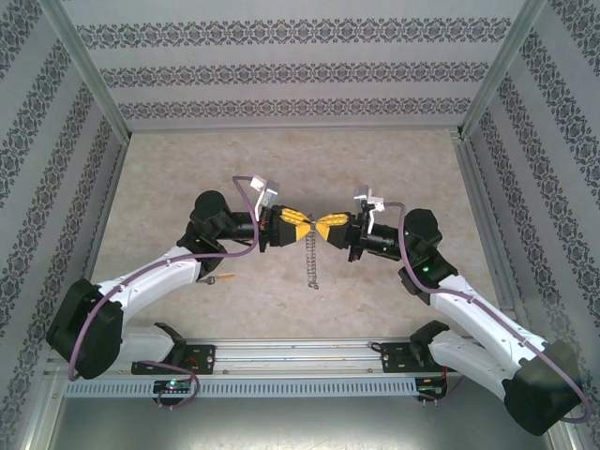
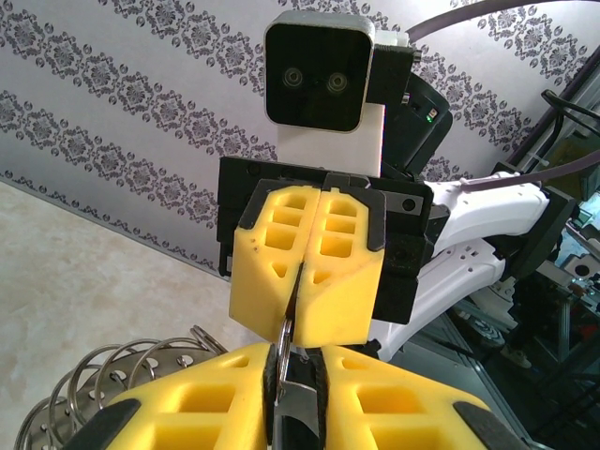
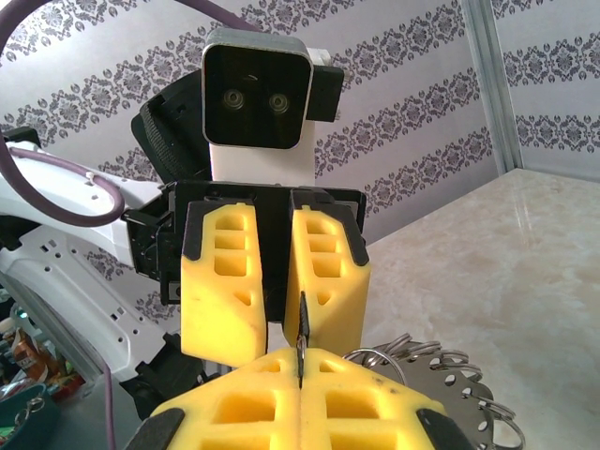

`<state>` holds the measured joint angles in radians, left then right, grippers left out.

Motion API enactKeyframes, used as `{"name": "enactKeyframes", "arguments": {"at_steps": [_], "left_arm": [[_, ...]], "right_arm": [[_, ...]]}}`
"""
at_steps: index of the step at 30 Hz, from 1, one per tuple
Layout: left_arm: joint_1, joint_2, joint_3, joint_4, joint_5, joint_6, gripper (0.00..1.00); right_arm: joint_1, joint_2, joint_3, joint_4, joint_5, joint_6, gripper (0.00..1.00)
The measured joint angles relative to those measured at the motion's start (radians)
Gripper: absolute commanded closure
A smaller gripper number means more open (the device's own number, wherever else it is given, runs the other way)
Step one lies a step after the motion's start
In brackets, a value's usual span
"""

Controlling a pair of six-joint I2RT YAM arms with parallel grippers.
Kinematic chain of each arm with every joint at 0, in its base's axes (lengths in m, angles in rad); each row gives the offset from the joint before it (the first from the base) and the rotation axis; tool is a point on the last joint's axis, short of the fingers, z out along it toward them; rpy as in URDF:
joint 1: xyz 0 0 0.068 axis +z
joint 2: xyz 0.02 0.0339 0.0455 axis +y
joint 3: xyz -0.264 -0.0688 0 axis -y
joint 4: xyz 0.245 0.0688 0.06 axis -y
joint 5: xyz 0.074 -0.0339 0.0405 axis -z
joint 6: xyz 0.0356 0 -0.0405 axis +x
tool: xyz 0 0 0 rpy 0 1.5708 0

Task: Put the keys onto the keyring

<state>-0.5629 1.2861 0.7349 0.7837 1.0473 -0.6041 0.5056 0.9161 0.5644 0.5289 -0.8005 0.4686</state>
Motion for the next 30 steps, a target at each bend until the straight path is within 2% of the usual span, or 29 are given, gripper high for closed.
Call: {"name": "enactKeyframes", "arguments": {"at_steps": [10, 15, 23, 30], "left_arm": [[-0.001, 0.002, 0.000, 0.002, 0.004, 0.001, 0.71], [-0.006, 0.005, -0.002, 0.002, 0.003, 0.005, 0.64], [-0.006, 0.006, -0.006, 0.002, -0.005, 0.017, 0.65], [-0.008, 0.014, -0.007, 0.004, -0.006, 0.021, 0.72]], "right_arm": [[0.000, 0.001, 0.000, 0.000, 0.002, 0.000, 1.00], [0.000, 0.001, -0.002, 0.002, 0.004, 0.000, 1.00], [0.000, 0.001, -0.003, 0.009, 0.004, 0.006, 1.00], [0.000, 0.012, -0.004, 0.031, 0.004, 0.011, 1.00]]}}
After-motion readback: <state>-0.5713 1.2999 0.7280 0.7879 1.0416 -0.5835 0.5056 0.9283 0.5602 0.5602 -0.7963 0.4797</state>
